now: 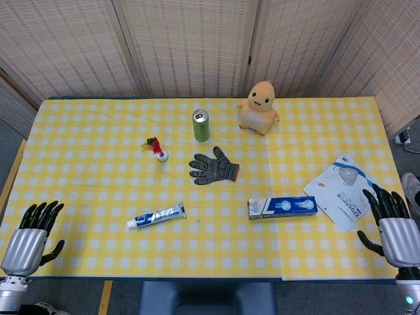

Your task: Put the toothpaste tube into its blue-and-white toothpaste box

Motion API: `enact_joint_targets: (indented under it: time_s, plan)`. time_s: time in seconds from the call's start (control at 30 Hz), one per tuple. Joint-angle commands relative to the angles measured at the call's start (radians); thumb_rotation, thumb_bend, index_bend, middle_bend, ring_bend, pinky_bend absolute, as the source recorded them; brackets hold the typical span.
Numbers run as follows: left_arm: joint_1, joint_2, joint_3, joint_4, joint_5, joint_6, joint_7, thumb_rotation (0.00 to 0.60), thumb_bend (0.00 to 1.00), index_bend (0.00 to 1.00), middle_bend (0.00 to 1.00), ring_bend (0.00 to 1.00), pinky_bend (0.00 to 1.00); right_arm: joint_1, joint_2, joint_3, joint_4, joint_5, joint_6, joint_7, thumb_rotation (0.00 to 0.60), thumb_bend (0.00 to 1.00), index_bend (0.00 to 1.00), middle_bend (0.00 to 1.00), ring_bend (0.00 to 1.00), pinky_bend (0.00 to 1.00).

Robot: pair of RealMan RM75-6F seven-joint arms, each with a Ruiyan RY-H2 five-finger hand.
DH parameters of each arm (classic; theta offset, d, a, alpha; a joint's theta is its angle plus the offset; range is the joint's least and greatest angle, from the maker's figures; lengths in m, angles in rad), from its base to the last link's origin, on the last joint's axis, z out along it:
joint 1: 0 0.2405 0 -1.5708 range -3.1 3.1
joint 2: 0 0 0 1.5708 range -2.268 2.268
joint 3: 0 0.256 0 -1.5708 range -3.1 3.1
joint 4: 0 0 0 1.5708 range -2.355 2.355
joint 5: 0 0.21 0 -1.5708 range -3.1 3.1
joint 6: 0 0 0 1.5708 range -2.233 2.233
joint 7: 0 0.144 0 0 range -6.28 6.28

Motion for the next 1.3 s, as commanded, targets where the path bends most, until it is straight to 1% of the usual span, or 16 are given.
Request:
enact_joint_targets:
  time_s: [0.03, 0.2, 0.33, 0.4, 0.47, 0.5, 0.57, 0.6, 0.63, 0.7, 0.73, 0.8, 0.87, 1.03, 1.13, 1.3]
  plan:
    - [-0.002, 0.000, 0.001, 0.000, -0.001, -0.004, 0.001, 0.600, 0.38, 0.09, 0.11, 0.06, 0.01, 0.002, -0.001, 0.001, 0.001, 0.004, -0.006, -0.002, 0.600, 0.30, 0.00, 0.00, 0.00, 0.00]
    - [0.001, -0.011, 0.004, 0.002, 0.011, 0.006, 0.009, 0.600, 0.38, 0.09, 0.11, 0.06, 0.01, 0.006, 0.000, -0.001, -0.001, -0.003, -0.010, -0.002, 0.600, 0.30, 0.00, 0.00, 0.00, 0.00]
    - [-0.003, -0.019, 0.022, 0.012, 0.061, 0.012, -0.025, 0.600, 0.38, 0.09, 0.11, 0.06, 0.02, 0.004, 0.003, -0.008, -0.003, -0.017, -0.006, 0.000, 0.600, 0.30, 0.00, 0.00, 0.00, 0.00]
    - [0.003, -0.036, 0.020, 0.014, 0.070, 0.033, -0.033, 0.600, 0.38, 0.10, 0.14, 0.14, 0.18, 0.005, 0.003, -0.007, -0.004, -0.018, -0.005, 0.003, 0.600, 0.30, 0.00, 0.00, 0.00, 0.00]
    - [0.011, -0.063, 0.015, 0.003, 0.071, 0.055, -0.041, 0.600, 0.38, 0.12, 0.25, 0.28, 0.41, 0.006, 0.001, -0.005, -0.005, -0.018, -0.005, 0.001, 0.600, 0.30, 0.00, 0.00, 0.00, 0.00]
    - [0.012, -0.069, 0.015, -0.006, 0.073, 0.056, -0.041, 0.600, 0.38, 0.14, 0.34, 0.37, 0.51, 0.008, 0.001, -0.006, -0.006, -0.019, -0.008, -0.001, 0.600, 0.30, 0.00, 0.00, 0.00, 0.00]
    - [0.008, -0.074, 0.019, -0.044, 0.093, 0.058, -0.036, 0.600, 0.38, 0.20, 0.59, 0.62, 0.73, 0.012, -0.004, -0.004, -0.006, -0.021, -0.011, -0.007, 0.600, 0.30, 0.00, 0.00, 0.00, 0.00]
    - [0.006, -0.078, 0.020, -0.058, 0.106, 0.061, -0.030, 0.600, 0.38, 0.23, 0.68, 0.70, 0.80, 0.014, -0.007, -0.003, -0.004, -0.018, -0.015, -0.014, 0.600, 0.30, 0.00, 0.00, 0.00, 0.00]
    - [0.003, -0.084, 0.020, -0.069, 0.119, 0.064, -0.019, 0.600, 0.38, 0.29, 0.81, 0.82, 0.90, 0.016, -0.009, -0.003, -0.003, -0.013, -0.021, -0.019, 0.600, 0.30, 0.00, 0.00, 0.00, 0.00]
    - [-0.005, -0.104, 0.020, -0.093, 0.139, 0.059, 0.007, 0.600, 0.38, 0.39, 0.97, 0.96, 0.99, 0.023, -0.014, -0.002, -0.005, -0.001, -0.038, -0.028, 0.600, 0.30, 0.00, 0.00, 0.00, 0.00]
    - [-0.008, -0.119, 0.015, -0.104, 0.133, 0.051, 0.032, 0.600, 0.38, 0.44, 1.00, 0.99, 1.00, 0.026, -0.016, -0.001, -0.005, 0.004, -0.044, -0.035, 0.600, 0.30, 0.00, 0.00, 0.00, 0.00]
    - [-0.015, -0.138, 0.006, -0.124, 0.105, 0.024, 0.095, 0.600, 0.38, 0.47, 1.00, 1.00, 1.00, 0.027, -0.020, -0.002, -0.007, 0.004, -0.047, -0.044, 0.600, 0.30, 0.00, 0.00, 0.00, 0.00]
    - [-0.030, -0.156, -0.011, -0.148, 0.067, -0.012, 0.164, 0.600, 0.38, 0.47, 1.00, 1.00, 1.00, 0.025, -0.022, -0.006, -0.010, -0.004, -0.042, -0.051, 0.600, 0.30, 0.00, 0.00, 0.00, 0.00]
    - [-0.081, -0.184, -0.051, -0.205, -0.040, -0.112, 0.274, 0.600, 0.37, 0.46, 1.00, 1.00, 1.00, 0.017, -0.030, -0.011, -0.009, -0.021, -0.020, -0.065, 0.600, 0.30, 0.00, 0.00, 0.00, 0.00]
    - [-0.121, -0.220, -0.081, -0.213, -0.111, -0.169, 0.351, 0.600, 0.35, 0.42, 1.00, 1.00, 1.00, 0.022, -0.038, -0.016, -0.006, -0.029, -0.028, -0.082, 0.600, 0.30, 0.00, 0.00, 0.00, 0.00]
    - [-0.188, -0.284, -0.123, -0.216, -0.247, -0.249, 0.476, 0.600, 0.33, 0.41, 1.00, 1.00, 1.00, 0.038, -0.036, -0.013, -0.008, -0.022, -0.056, -0.071, 0.600, 0.30, 0.00, 0.00, 0.00, 0.00]
